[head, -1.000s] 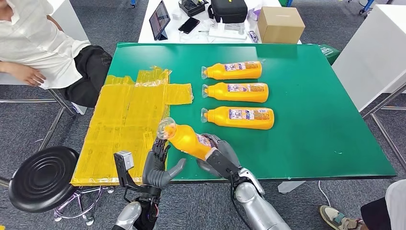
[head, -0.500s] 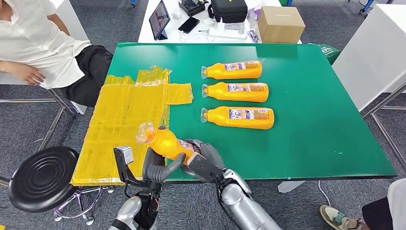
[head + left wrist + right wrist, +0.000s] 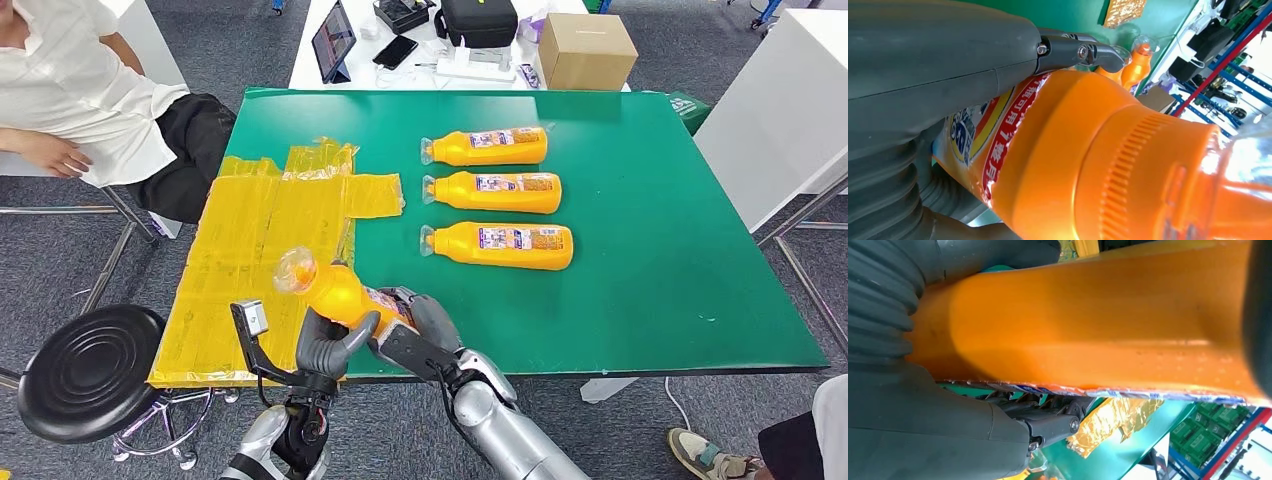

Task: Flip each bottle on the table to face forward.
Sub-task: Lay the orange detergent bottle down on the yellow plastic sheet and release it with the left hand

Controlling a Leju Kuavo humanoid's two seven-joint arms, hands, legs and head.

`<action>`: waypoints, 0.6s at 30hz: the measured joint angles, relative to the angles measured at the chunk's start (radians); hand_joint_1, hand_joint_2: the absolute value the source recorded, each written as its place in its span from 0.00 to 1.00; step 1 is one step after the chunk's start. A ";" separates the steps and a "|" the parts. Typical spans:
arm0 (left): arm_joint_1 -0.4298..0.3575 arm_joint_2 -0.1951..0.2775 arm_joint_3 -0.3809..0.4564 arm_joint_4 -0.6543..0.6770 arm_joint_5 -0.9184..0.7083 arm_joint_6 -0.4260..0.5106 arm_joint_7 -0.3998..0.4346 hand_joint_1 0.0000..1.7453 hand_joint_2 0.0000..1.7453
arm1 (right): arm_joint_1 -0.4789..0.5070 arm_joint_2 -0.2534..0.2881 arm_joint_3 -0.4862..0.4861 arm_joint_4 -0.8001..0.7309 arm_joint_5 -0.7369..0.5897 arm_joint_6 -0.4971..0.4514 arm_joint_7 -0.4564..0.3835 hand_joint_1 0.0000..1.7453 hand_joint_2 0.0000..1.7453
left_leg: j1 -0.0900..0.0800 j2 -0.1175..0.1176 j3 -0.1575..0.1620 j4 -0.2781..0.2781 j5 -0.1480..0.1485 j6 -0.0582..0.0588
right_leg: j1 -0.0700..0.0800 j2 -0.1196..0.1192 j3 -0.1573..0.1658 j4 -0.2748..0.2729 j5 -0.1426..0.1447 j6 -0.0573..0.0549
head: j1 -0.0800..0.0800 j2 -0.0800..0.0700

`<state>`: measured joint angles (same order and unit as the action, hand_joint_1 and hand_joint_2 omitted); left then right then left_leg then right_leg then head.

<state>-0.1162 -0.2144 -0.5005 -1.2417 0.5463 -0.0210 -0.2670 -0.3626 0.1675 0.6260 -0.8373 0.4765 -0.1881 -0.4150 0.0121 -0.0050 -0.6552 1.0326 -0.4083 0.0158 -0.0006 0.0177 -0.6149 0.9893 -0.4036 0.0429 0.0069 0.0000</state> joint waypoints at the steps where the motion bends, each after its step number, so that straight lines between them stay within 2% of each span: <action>1: 0.000 0.000 0.000 0.000 0.000 0.000 0.000 0.00 1.00 | 0.000 0.000 0.000 0.000 0.000 0.000 0.000 0.96 1.00 | 0.000 0.000 0.000 0.000 0.000 0.000 | 0.000 0.000 0.000 0.000 0.000 0.000 | 0.000 0.000; 3: 0.000 0.000 0.000 0.000 0.000 0.000 0.000 0.00 1.00 | 0.000 0.000 0.000 0.000 0.000 0.000 0.000 0.96 1.00 | 0.000 0.000 0.000 0.000 0.000 0.000 | 0.000 0.000 0.000 0.000 0.000 0.000 | 0.000 0.000; 7: 0.000 0.000 0.001 0.000 0.000 0.000 0.001 1.00 1.00 | -0.001 0.000 0.002 0.002 0.000 0.000 0.000 0.94 1.00 | 0.000 0.000 0.000 0.000 0.000 0.000 | 0.000 0.000 0.000 0.000 0.000 0.000 | 0.000 0.000; 10: 0.000 0.000 0.003 0.000 0.017 -0.006 0.002 1.00 1.00 | -0.005 0.001 0.010 0.004 0.002 -0.001 -0.001 0.94 1.00 | 0.000 0.000 0.000 0.000 0.000 0.000 | 0.000 0.000 0.000 0.000 0.000 0.000 | 0.000 0.000; 11: -0.001 0.000 0.005 0.000 0.029 -0.012 0.001 1.00 1.00 | -0.008 0.001 0.015 0.006 0.002 -0.004 -0.002 0.91 1.00 | 0.000 0.000 0.000 0.000 0.000 0.000 | 0.000 0.000 0.000 0.000 0.000 0.000 | 0.000 0.000; 15: -0.001 0.004 0.008 -0.012 0.031 -0.039 -0.034 1.00 1.00 | -0.015 0.005 0.039 0.014 0.000 -0.045 -0.023 0.00 1.00 | 0.000 0.000 0.000 0.000 0.000 0.000 | 0.000 0.000 0.000 0.000 0.000 0.000 | 0.000 0.000; 17: -0.001 0.007 0.009 -0.022 0.028 -0.042 -0.043 1.00 1.00 | -0.011 0.008 0.043 0.014 0.003 -0.071 -0.033 0.00 1.00 | 0.000 0.000 0.000 0.000 0.000 0.000 | 0.000 0.000 0.000 0.000 0.000 0.000 | 0.000 0.000; 18: -0.001 0.008 0.009 -0.027 0.028 -0.043 -0.045 1.00 1.00 | -0.009 0.010 0.044 0.014 0.005 -0.079 -0.035 0.00 0.75 | 0.000 0.000 0.000 0.000 0.000 0.000 | 0.000 0.000 0.000 0.000 0.000 0.000 | 0.000 0.000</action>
<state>-0.1171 -0.2064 -0.4915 -1.2689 0.5741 -0.0643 -0.3125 -0.3715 0.1775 0.6702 -0.8236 0.4817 -0.2674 -0.4500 0.0122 -0.0050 -0.6553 1.0326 -0.4083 0.0157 -0.0006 0.0176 -0.6153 0.9893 -0.4036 0.0428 0.0071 0.0000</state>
